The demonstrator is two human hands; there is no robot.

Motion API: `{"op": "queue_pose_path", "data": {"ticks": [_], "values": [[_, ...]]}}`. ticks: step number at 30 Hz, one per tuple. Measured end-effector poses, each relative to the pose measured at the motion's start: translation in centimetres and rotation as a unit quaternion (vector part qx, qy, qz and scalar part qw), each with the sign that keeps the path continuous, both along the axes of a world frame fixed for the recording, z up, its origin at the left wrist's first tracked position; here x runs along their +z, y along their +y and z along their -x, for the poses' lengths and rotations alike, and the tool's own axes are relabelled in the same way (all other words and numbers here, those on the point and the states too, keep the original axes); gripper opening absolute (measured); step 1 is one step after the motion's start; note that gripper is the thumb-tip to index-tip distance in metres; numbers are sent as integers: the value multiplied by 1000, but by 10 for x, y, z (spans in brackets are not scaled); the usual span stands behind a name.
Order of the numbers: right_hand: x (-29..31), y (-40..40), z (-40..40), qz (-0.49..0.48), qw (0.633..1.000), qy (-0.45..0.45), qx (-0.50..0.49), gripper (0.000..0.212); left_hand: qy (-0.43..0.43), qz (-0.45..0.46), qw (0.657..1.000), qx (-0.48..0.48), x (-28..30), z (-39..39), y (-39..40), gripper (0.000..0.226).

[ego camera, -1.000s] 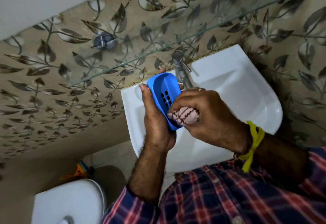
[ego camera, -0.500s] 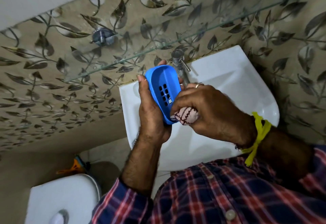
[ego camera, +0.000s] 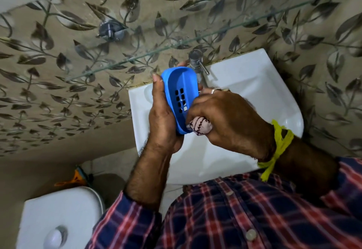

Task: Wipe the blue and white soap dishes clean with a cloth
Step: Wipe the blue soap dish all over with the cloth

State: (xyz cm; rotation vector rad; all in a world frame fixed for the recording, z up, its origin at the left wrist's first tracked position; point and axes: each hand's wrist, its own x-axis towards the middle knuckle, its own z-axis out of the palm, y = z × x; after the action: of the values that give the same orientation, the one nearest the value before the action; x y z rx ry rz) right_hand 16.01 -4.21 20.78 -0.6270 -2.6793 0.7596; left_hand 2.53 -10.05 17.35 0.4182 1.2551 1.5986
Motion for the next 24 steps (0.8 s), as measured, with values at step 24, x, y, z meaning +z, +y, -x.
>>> {"op": "queue_pose_path", "data": {"ticks": [24], "values": [[-5, -14, 10, 22, 967, 208, -149, 27, -28, -25, 998, 59, 11, -10, -1, 69]]}}
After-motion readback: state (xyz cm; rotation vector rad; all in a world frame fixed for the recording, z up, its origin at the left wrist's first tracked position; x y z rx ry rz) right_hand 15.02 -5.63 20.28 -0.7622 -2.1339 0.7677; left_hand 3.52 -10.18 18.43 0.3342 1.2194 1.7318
